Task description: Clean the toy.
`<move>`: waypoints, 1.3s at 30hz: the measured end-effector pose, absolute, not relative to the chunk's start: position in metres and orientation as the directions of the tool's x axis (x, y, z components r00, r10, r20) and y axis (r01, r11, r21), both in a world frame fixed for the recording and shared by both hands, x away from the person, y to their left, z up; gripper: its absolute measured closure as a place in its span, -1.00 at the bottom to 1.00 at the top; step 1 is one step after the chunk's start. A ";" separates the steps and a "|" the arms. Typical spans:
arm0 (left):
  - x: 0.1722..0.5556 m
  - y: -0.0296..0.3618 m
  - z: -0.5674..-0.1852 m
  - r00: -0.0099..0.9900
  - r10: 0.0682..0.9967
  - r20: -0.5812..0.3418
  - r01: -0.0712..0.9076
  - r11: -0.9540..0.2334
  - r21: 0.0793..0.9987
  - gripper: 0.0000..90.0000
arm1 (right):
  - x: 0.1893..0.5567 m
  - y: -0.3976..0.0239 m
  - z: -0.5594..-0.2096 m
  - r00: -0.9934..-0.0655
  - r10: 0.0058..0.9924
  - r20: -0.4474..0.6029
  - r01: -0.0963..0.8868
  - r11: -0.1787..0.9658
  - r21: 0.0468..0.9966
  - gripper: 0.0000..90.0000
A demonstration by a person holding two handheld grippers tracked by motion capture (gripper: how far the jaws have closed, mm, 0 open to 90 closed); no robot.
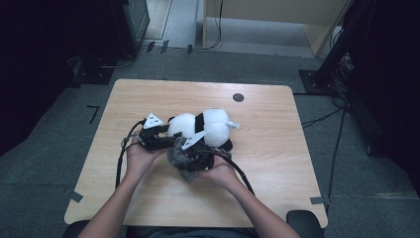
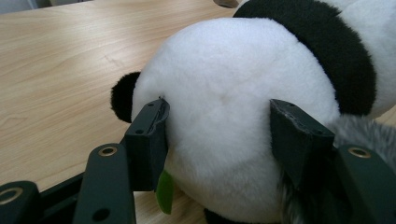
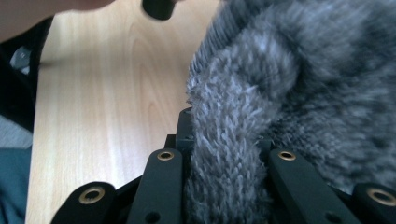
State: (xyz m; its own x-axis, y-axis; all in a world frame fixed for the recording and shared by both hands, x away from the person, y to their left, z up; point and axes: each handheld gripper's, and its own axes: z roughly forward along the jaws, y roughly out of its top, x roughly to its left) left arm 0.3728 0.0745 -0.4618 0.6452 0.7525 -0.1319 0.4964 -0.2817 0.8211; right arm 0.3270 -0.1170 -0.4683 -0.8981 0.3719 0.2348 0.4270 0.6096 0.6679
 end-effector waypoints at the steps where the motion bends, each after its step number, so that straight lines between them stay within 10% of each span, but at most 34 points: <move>1: 0.373 0.074 -0.462 0.645 0.753 -0.132 0.496 -0.282 0.821 -0.12 | 0.327 -0.116 -0.470 -0.900 0.365 0.238 0.425 0.612 0.667 0.66; 10: 0.373 0.074 -0.462 0.647 0.752 -0.125 0.492 -0.287 0.822 -0.12 | 0.324 -0.113 -0.473 -0.911 0.308 0.273 0.412 0.655 0.633 0.67; 39: 0.373 0.074 -0.462 0.661 0.745 -0.088 0.471 -0.321 0.822 -0.11 | 0.340 -0.214 -0.462 -0.825 0.545 0.148 0.483 0.545 0.685 0.67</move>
State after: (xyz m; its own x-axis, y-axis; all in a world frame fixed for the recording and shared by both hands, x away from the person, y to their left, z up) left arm 0.3732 0.0740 -0.4621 0.6608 0.7454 -0.0875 0.4709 -0.3210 0.8217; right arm 0.3403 -0.2139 -0.4625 -0.8252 0.5452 0.1476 0.4829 0.5454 0.6851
